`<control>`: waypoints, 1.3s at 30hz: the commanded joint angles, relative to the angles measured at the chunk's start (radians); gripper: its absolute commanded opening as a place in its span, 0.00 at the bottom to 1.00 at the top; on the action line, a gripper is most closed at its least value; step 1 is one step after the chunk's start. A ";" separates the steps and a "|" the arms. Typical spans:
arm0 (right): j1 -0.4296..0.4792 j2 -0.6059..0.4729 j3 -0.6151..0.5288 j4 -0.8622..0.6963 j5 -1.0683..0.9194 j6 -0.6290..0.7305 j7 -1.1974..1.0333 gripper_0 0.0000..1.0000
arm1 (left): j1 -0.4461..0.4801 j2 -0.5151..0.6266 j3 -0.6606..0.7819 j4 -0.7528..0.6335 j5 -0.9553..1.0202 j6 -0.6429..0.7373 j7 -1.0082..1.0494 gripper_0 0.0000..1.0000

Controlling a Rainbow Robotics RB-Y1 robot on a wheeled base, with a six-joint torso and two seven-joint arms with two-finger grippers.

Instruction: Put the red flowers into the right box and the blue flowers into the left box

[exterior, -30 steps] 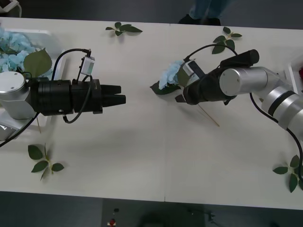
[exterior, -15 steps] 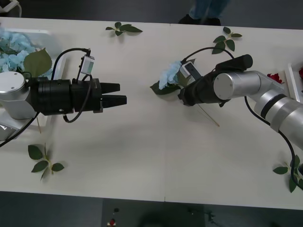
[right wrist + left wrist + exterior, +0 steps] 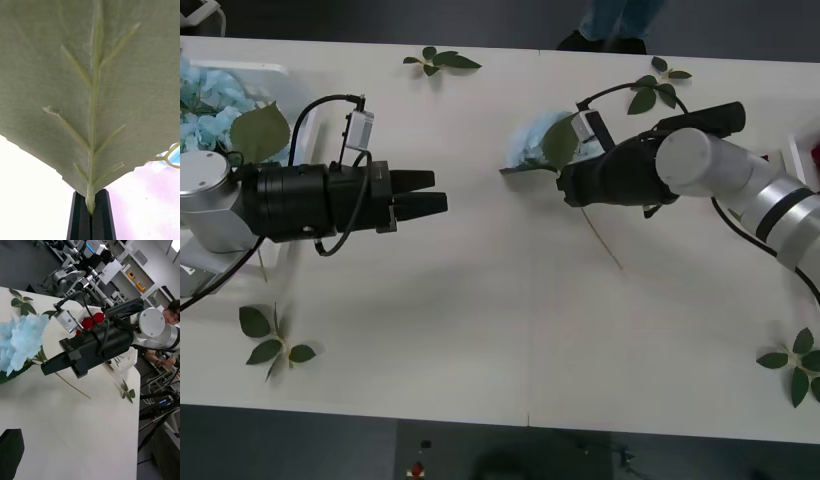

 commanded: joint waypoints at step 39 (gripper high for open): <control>0.163 0.004 -0.247 -0.361 -1.041 0.150 0.757 0.00 | 0.034 -0.260 0.028 0.098 0.194 0.175 -0.031 1.00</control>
